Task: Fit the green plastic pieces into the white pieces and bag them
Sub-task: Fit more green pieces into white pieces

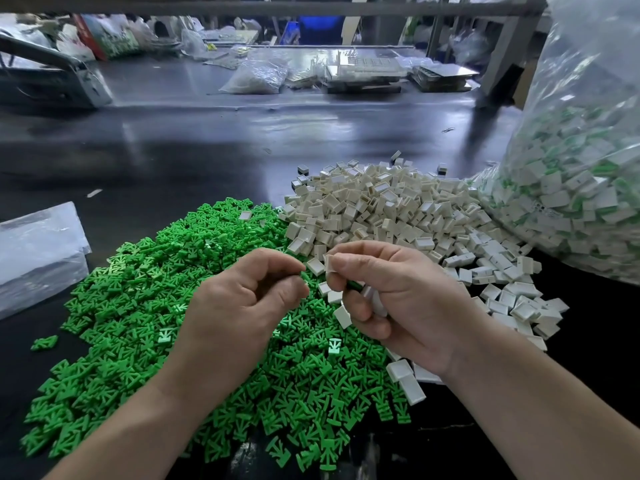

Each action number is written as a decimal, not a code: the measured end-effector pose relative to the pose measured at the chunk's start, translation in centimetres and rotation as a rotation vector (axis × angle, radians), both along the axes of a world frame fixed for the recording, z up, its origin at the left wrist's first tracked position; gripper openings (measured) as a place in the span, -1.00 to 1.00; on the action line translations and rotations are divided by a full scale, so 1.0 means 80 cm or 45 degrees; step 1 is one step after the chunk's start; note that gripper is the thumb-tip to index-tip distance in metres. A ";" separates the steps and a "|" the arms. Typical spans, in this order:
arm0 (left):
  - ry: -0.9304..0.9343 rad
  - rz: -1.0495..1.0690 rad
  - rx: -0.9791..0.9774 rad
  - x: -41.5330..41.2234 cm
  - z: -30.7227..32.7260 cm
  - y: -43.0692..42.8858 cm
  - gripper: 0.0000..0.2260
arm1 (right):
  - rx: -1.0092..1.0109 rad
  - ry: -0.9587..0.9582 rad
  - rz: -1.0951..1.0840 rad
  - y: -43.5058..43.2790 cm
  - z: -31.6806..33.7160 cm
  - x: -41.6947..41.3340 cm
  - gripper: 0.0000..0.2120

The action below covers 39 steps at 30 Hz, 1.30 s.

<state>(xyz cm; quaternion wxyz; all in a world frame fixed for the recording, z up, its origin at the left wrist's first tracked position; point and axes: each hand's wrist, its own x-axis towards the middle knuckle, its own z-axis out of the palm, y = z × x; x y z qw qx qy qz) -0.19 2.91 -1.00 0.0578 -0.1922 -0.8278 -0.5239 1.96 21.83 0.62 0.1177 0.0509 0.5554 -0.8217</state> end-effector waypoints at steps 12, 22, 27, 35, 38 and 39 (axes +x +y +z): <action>-0.090 -0.024 0.252 0.004 0.007 0.001 -0.90 | 0.173 0.085 0.084 -0.003 0.003 0.007 -0.87; -0.531 -0.233 0.787 0.000 0.010 -0.002 -0.91 | 0.297 0.211 0.155 -0.010 0.004 0.012 -0.81; -0.510 -0.239 0.768 0.001 0.010 -0.001 -0.98 | 0.343 0.262 0.143 -0.009 0.003 0.012 -0.77; -0.348 -0.169 0.593 0.006 0.011 0.000 -0.96 | 0.393 0.326 0.135 -0.006 -0.001 0.011 -0.88; -0.268 -0.138 0.525 0.008 0.011 0.000 -0.95 | 0.431 0.350 0.141 -0.005 -0.001 0.011 -0.89; -0.251 -0.131 0.515 0.009 0.012 0.000 -0.95 | 0.471 0.366 0.139 -0.005 -0.001 0.012 -0.88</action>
